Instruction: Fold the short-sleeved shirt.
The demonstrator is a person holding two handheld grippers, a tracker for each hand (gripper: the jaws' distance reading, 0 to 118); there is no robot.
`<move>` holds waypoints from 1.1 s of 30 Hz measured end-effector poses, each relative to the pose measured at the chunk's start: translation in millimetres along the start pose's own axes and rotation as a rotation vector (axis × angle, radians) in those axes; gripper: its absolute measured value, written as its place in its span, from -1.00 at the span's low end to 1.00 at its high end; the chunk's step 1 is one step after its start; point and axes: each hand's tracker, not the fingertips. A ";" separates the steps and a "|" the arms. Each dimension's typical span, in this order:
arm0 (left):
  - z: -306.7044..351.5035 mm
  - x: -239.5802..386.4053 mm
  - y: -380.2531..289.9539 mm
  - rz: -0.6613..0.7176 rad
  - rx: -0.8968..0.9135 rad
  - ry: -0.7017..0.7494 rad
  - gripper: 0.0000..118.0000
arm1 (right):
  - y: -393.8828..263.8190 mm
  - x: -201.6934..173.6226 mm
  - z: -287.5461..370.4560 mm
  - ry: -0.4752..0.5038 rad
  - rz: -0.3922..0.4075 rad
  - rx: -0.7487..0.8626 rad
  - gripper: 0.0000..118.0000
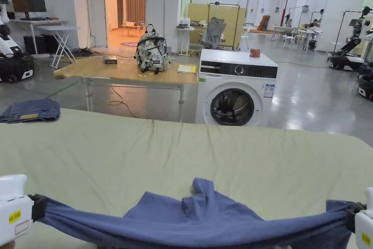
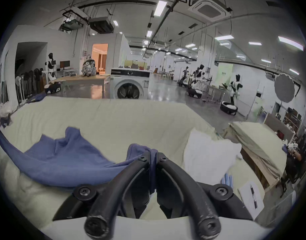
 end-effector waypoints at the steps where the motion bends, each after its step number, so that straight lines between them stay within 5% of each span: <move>1: 3.8 -1.6 -12.0 -0.001 -0.008 0.011 -1.00 | -10.3 1.3 5.5 0.002 0.006 -0.012 -0.94; 18: -4.5 -5.0 -97.6 -0.044 -0.177 0.067 -0.93 | -115.1 5.9 4.9 -0.003 0.031 -0.182 -0.88; 20: -1.1 1.4 -96.5 -0.070 -0.151 0.094 -0.72 | -111.3 -6.8 20.7 -0.015 0.040 -0.168 -0.66; 23: 3.4 12.2 -94.8 -0.096 -0.117 0.115 -0.38 | -102.9 -23.6 32.0 -0.005 0.048 -0.123 0.06; 24: 4.5 16.8 -92.6 -0.097 -0.109 0.119 -0.27 | -102.8 -27.2 29.5 0.003 0.056 -0.109 0.08; 30: 14.5 55.7 -78.9 -0.062 -0.047 0.038 -0.28 | -79.1 -77.2 47.4 0.093 0.019 0.019 0.08; 31: 16.6 64.8 -78.1 -0.069 -0.018 0.012 -0.29 | -74.2 -86.7 50.7 0.112 0.001 0.048 0.00; 33: 21.3 84.1 -76.6 -0.084 0.044 -0.012 -0.58 | -67.7 -104.5 55.5 0.129 -0.017 0.100 -0.58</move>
